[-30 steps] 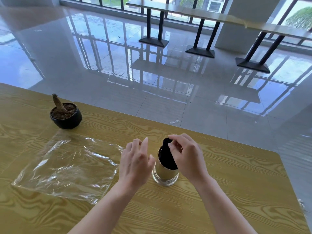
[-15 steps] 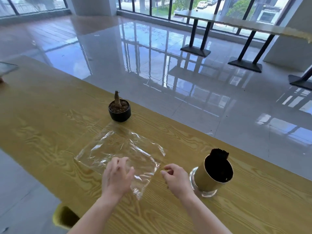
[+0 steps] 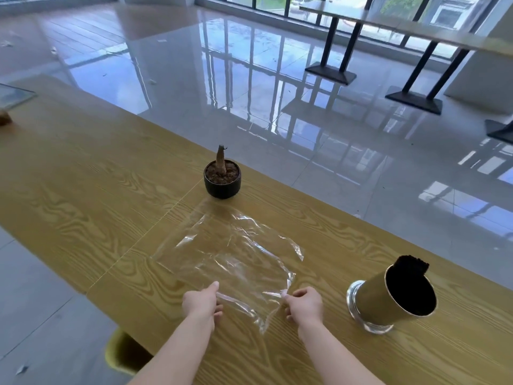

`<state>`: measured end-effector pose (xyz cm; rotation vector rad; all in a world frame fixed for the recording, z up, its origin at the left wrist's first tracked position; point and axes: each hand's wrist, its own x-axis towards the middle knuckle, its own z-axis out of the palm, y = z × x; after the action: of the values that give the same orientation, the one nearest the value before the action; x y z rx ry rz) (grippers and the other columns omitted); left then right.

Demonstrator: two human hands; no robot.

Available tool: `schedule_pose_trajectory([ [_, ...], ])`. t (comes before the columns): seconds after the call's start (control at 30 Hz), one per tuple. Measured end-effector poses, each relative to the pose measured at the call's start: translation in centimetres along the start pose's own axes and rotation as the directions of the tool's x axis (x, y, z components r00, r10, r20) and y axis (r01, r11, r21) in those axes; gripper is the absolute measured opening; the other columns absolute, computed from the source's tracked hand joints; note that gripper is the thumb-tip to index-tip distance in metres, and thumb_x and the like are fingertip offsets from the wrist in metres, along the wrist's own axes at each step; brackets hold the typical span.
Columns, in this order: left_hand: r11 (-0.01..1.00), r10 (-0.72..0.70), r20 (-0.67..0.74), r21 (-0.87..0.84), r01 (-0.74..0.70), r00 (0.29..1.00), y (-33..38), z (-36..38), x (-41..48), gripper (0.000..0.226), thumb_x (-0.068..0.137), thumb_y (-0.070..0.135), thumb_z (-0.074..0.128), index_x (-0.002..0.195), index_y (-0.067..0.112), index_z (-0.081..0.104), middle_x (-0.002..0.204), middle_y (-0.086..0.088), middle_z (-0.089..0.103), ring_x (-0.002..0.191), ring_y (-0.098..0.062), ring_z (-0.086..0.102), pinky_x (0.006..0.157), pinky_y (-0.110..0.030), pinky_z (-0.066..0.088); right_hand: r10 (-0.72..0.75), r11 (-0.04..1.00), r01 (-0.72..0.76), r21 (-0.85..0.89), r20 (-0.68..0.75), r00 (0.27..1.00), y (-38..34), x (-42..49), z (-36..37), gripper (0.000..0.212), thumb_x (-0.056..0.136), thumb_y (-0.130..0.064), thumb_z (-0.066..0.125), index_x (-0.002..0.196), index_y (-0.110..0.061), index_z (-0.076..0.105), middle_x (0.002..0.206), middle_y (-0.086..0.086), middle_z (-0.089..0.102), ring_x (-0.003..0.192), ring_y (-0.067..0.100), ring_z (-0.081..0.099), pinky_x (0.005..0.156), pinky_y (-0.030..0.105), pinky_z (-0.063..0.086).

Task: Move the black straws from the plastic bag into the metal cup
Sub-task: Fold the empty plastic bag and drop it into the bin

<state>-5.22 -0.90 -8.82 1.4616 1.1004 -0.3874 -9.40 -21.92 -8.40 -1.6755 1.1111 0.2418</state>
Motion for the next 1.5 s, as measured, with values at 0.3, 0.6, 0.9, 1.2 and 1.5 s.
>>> schedule_pose_trajectory([
  [0.3,0.997,0.068,-0.079,-0.027,-0.070,0.995,0.3,-1.2,1.8,0.016,0.092,0.004,0.068,0.103,0.000,0.057,0.084,-0.020,0.064,0.056,-0.028,0.059,0.060,-0.045,0.062,-0.097,0.978,0.123,-0.169,0.153,0.983,-0.4,-1.4,-0.4,0.014,0.074,-0.007,0.073,0.079,-0.007,0.060,0.066,0.011,0.070,0.049,0.017,0.061,0.047,0.030,0.054],
  [0.6,0.976,0.208,-0.054,0.075,-0.203,0.977,0.3,-3.0,2.8,0.013,0.092,0.012,0.070,0.095,0.001,0.063,0.074,-0.013,0.059,0.052,-0.024,0.050,0.055,-0.038,0.053,-0.387,0.731,0.400,-0.553,0.147,0.910,-4.2,4.0,0.5,0.032,0.098,-0.030,0.060,0.128,-0.019,0.061,0.123,0.002,0.062,0.114,0.023,0.057,0.094,0.038,0.050],
  [0.9,0.935,0.267,-0.030,0.250,-0.251,0.963,0.5,-4.8,3.4,0.005,0.090,0.005,0.060,0.089,0.005,0.065,0.085,-0.011,0.069,0.068,-0.031,0.065,0.063,-0.047,0.058,-0.238,0.766,0.355,-0.535,0.277,0.931,-6.9,6.2,2.6,0.059,0.089,-0.067,0.057,0.124,-0.020,0.062,0.107,0.000,0.073,0.095,0.021,0.069,0.075,0.035,0.052],
  [1.2,0.928,0.303,0.041,0.216,-0.305,0.952,1.0,-6.4,4.5,0.009,0.097,0.010,0.060,0.094,0.012,0.069,0.079,-0.012,0.070,0.052,-0.020,0.057,0.046,-0.031,0.049,-0.149,0.917,0.275,-0.287,0.393,0.907,-7.4,7.0,1.0,0.001,0.086,-0.008,0.073,0.087,-0.008,0.074,0.063,0.006,0.069,0.049,0.016,0.057,0.047,0.027,0.047],
  [1.5,0.975,0.155,0.187,0.130,-0.181,0.970,1.0,-6.6,3.8,0.016,0.096,0.006,0.057,0.102,0.013,0.069,0.075,-0.012,0.071,0.053,-0.020,0.058,0.046,-0.029,0.046,-0.072,0.975,0.161,-0.156,0.463,0.883,-6.2,7.3,0.3,0.016,0.084,-0.017,0.080,0.094,-0.007,0.074,0.065,0.006,0.071,0.063,0.022,0.064,0.070,0.045,0.058],
])
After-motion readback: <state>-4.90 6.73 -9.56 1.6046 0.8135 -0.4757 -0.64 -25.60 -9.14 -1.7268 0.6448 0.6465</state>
